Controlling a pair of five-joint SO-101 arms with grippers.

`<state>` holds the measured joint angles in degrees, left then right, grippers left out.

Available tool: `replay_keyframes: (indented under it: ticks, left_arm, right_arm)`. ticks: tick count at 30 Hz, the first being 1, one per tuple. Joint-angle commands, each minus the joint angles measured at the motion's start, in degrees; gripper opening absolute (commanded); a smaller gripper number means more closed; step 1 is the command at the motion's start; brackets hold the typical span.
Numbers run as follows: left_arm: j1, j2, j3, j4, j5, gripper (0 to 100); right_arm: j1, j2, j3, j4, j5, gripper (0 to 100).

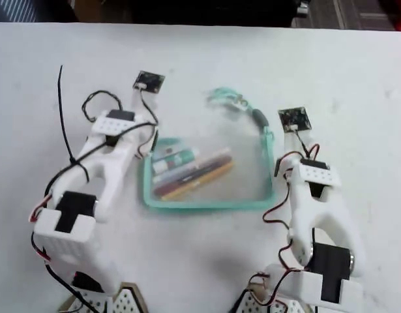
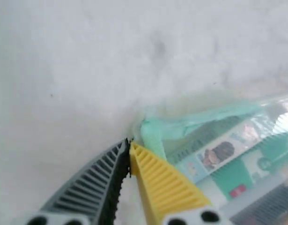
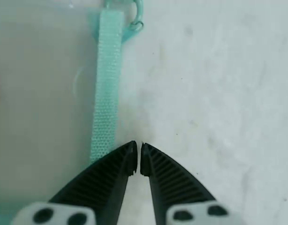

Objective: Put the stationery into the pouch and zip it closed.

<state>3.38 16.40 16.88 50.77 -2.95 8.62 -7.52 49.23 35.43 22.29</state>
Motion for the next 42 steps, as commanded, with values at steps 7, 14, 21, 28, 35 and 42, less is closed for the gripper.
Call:
replay_keyframes:
  ticks: [7,14,21,28,35,42]
  left_arm:
    - [-14.3,-10.2,-13.4,15.9,8.5,2]
    - [-18.4,-29.3,-10.8,19.5,3.3,2]
    - [-17.1,-44.4,1.4,19.0,1.2,2]
    - [-17.0,-55.3,4.3,18.9,1.2,2]
    - [-17.0,-56.9,4.2,17.5,1.2,2]
    - [-16.0,-56.7,-2.6,22.4,-6.2,2]
  right_arm:
    - [-4.2,-0.4,-2.0,0.5,1.9,1.7]
    - [-5.7,-1.6,-0.6,0.8,5.1,1.7]
    - [-7.6,-6.1,4.2,-2.4,5.3,1.7]
    - [-3.3,-7.3,4.7,-4.3,4.7,1.7]
    - [-2.3,-7.6,4.7,-4.4,4.7,1.7]
    - [2.5,-8.0,-8.4,9.0,-1.0,1.7]
